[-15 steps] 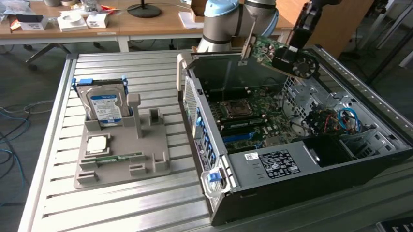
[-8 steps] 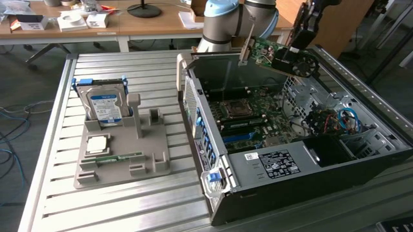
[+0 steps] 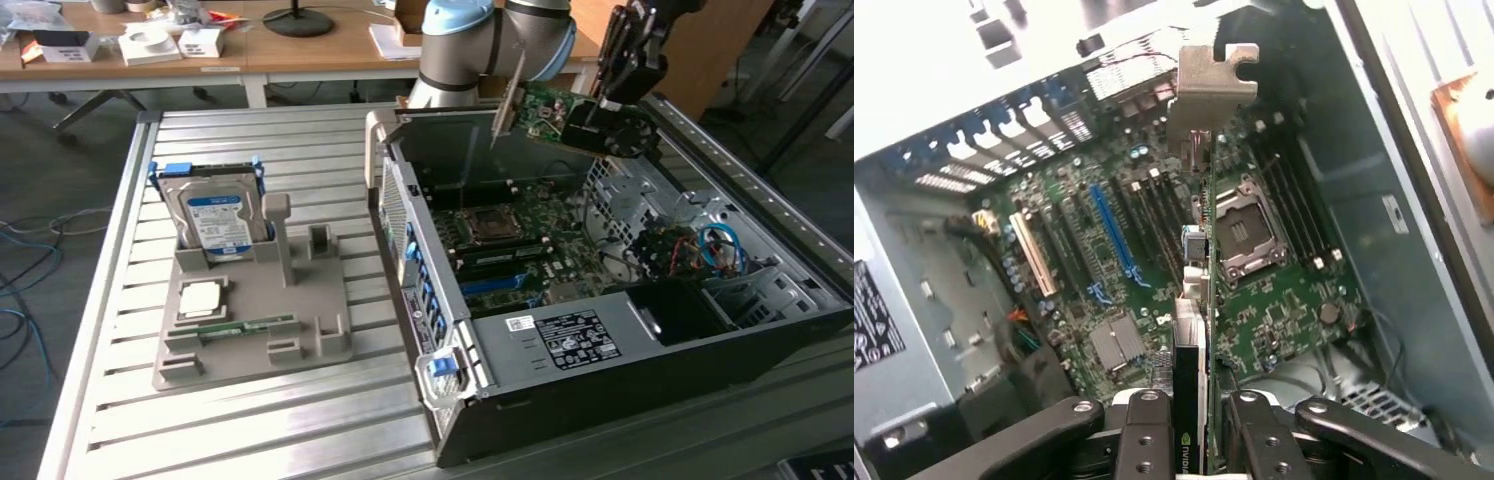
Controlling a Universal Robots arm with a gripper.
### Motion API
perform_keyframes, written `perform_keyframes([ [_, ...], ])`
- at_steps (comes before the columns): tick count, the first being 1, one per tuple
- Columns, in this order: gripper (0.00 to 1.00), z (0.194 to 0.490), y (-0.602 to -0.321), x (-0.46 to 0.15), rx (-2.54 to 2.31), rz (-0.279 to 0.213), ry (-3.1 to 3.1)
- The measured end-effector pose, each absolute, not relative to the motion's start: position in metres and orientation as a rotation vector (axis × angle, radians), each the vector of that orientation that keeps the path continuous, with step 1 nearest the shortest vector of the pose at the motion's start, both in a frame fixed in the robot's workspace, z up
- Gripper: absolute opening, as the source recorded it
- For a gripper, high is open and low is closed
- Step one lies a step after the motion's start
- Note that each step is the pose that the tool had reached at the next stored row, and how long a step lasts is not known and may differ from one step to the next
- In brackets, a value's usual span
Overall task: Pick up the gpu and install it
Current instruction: 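Insert the gpu into the slot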
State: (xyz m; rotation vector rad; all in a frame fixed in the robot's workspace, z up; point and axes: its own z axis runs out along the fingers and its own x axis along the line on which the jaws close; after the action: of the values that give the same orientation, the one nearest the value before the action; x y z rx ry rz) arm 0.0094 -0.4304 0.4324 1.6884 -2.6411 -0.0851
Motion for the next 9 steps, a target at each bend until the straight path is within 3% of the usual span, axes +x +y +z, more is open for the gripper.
perform_keyframes([
  [9, 0.26, 0.4300, -0.4304, 0.0094, 1.896, -0.084, -2.491],
])
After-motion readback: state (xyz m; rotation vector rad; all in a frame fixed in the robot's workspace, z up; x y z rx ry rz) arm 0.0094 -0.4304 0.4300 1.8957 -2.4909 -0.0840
